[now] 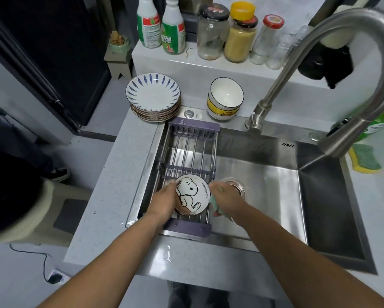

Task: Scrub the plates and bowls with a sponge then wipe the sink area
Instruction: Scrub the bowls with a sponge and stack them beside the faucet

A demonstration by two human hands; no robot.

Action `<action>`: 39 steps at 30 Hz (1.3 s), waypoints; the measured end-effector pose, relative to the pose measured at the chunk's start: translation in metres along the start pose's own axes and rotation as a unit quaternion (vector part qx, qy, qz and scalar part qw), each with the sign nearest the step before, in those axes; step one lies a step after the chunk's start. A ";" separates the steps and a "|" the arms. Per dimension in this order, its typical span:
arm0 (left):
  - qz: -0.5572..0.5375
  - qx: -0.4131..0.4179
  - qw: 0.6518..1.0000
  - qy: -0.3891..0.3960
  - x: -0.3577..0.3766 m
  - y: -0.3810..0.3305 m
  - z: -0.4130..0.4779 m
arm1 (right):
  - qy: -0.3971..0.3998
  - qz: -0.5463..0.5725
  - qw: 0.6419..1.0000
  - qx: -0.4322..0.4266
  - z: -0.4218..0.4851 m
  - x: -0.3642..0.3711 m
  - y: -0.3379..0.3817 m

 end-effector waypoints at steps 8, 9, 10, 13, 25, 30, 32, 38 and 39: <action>-0.032 0.021 0.999 -0.003 0.013 0.000 -0.008 | -0.037 -0.145 0.987 -0.060 0.010 0.015 -0.002; -0.034 0.020 0.999 -0.003 0.015 0.000 -0.010 | -0.042 -0.141 0.988 -0.054 0.010 0.016 -0.002; -0.038 0.021 0.999 -0.002 0.016 0.000 -0.011 | -0.046 -0.130 0.989 -0.052 0.007 0.017 0.000; -0.033 0.026 0.999 -0.004 0.020 0.003 -0.009 | -0.041 -0.067 0.996 -0.033 0.004 0.017 0.006; -0.176 -0.072 0.982 0.010 0.022 -0.009 -0.003 | -0.046 -0.165 0.981 -0.096 0.011 0.015 0.001; -0.199 -0.079 0.976 0.031 0.017 -0.016 -0.004 | -0.038 -0.108 0.988 -0.104 0.004 0.007 0.007; -0.185 -0.075 0.979 0.039 0.015 -0.024 -0.009 | -0.032 -0.084 0.991 -0.099 -0.002 0.002 0.011; -0.113 -0.019 0.992 0.051 0.004 -0.041 -0.024 | -0.020 0.047 0.997 -0.058 -0.022 -0.009 0.019; -0.105 -0.008 0.993 0.056 0.003 -0.042 -0.027 | -0.022 0.065 0.996 -0.057 -0.025 -0.012 0.021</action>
Point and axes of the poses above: each hand's wrist, its own z-axis towards the middle knuckle, its own x-axis out of the palm, y = z × x, the point moved 1 cm from there along z, towards the middle knuckle, and after that the axes turned 4 degrees about -z, right-handed, at the moved point
